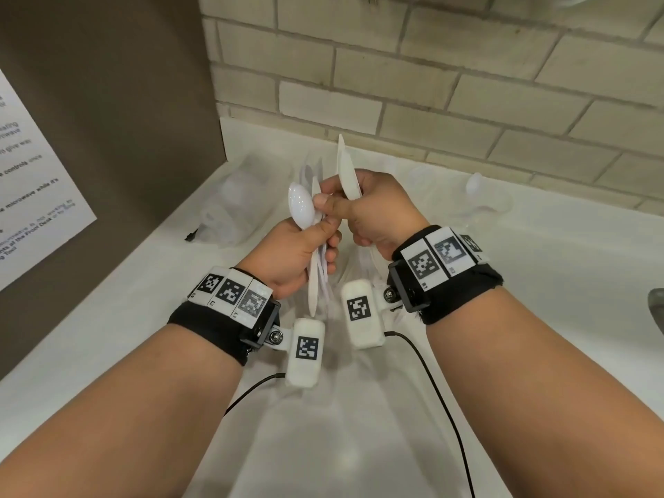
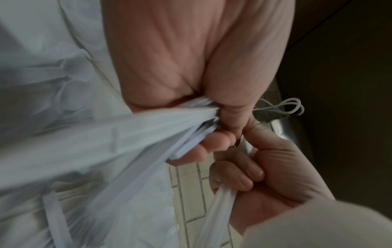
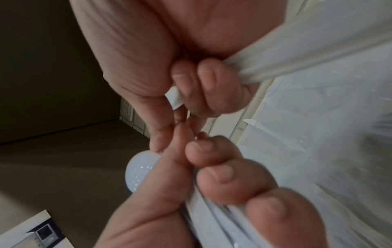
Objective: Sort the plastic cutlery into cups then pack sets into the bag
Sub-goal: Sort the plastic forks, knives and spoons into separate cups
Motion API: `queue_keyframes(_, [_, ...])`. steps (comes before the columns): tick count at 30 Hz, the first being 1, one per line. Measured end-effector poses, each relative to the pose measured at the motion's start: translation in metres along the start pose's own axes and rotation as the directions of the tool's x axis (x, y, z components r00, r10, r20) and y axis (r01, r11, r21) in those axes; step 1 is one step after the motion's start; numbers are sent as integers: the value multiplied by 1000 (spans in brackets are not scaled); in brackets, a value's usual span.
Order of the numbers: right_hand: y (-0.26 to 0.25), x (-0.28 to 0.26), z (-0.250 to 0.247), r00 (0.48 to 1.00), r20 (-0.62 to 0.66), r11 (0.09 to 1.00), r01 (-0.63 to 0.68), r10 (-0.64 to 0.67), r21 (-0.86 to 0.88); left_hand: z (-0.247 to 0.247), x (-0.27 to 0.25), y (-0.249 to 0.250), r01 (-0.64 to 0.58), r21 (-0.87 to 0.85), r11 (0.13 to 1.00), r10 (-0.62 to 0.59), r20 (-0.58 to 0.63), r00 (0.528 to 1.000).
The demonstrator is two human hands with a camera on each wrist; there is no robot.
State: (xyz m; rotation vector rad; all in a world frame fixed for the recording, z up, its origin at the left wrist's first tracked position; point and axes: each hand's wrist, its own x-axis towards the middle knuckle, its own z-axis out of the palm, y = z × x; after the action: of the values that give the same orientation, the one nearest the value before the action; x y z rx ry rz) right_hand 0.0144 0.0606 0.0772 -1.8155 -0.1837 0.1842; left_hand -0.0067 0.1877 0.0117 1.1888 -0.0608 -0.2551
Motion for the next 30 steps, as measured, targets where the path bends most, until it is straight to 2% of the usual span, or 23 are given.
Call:
queue_keyframes(5, [4,12,12,1000,25,1000,1,-1,-19,-8,-3,3,-7,44,999,9,-44,999])
queue_keyframes(10, [-5,26,18,999,-40,994,-16,21,108,-23,-5,4,-29,127,991,35,-42,999])
queue_keyframes(14, [-13,38,16,996,-83,980,32,-16,199,-33,-5,7,-54,150,987,59,-30,998])
queue_keyframes(16, [-18,49,10,988,-151,973,72,-39,217,-37,-3,9,-63,121,991,71,-63,996])
queue_keyframes(21, [-37,85,-23,899,-406,949,257,-165,183,-46,4,15,-72,50,996,79,-152,985])
queue_keyframes(24, [-38,105,-29,872,-433,928,330,-230,173,-47,3,17,-66,54,996,72,-122,990])
queue_keyframes(26, [-33,122,-28,838,-449,924,376,-309,65,-48,6,18,-64,62,996,71,-116,991])
queue_keyframes(28, [-23,138,-25,810,-449,913,406,-376,-30,-49,10,19,-58,72,996,68,-137,988])
queue_keyframes(30, [-12,154,-23,805,-456,910,412,-380,-32,-50,15,17,-44,73,996,56,-169,984])
